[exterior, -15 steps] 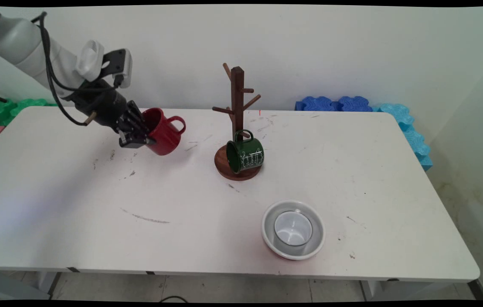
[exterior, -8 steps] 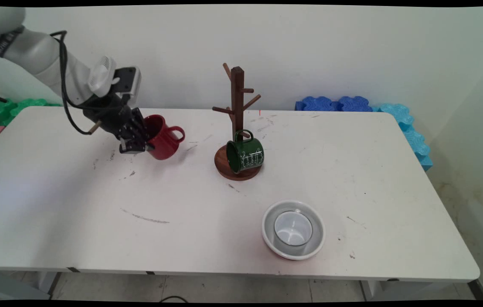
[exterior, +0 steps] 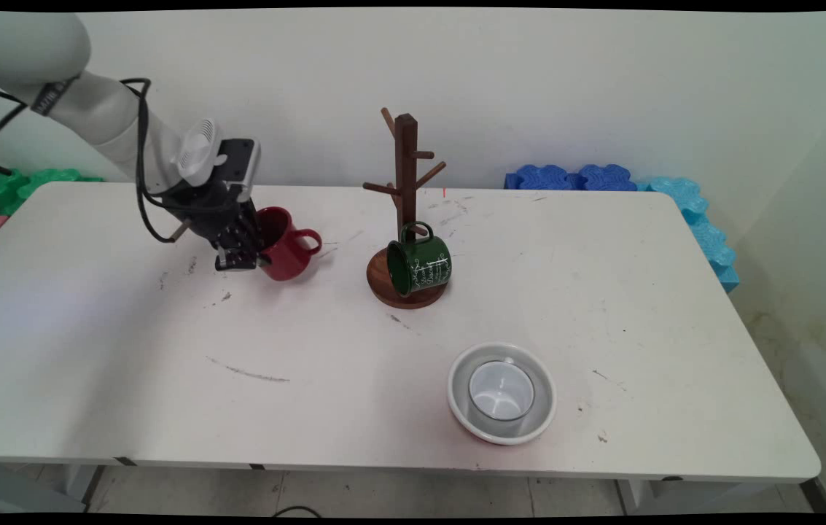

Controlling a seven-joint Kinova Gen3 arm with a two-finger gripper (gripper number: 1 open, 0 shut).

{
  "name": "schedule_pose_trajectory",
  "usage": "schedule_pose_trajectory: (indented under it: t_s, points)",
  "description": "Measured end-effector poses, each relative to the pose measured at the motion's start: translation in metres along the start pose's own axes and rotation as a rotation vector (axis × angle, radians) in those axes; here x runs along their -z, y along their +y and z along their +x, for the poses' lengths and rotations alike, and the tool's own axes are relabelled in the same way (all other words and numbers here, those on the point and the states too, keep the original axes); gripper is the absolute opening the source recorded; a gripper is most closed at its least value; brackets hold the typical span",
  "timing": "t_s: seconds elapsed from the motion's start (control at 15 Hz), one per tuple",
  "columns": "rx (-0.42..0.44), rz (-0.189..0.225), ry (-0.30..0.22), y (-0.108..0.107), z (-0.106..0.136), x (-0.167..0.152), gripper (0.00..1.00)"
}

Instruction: Place the picked object on the table

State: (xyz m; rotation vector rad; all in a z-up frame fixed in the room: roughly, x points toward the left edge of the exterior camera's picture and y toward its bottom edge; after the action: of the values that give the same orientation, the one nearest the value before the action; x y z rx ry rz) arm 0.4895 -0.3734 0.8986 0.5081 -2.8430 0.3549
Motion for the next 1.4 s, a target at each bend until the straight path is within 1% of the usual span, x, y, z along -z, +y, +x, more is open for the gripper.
schedule_pose_trajectory:
  t_s: [0.4,0.93,1.0,1.4]
  points:
    - [-0.021,-0.004,-0.022,-0.002,0.003,-0.016,0.0]
    - [-0.034,-0.007,-0.036,-0.005,0.006,-0.025,0.0]
    - [-0.035,-0.008,-0.037,-0.005,0.006,-0.026,1.0]
    - [-0.043,-0.01,-0.041,-0.004,0.007,-0.032,1.0]
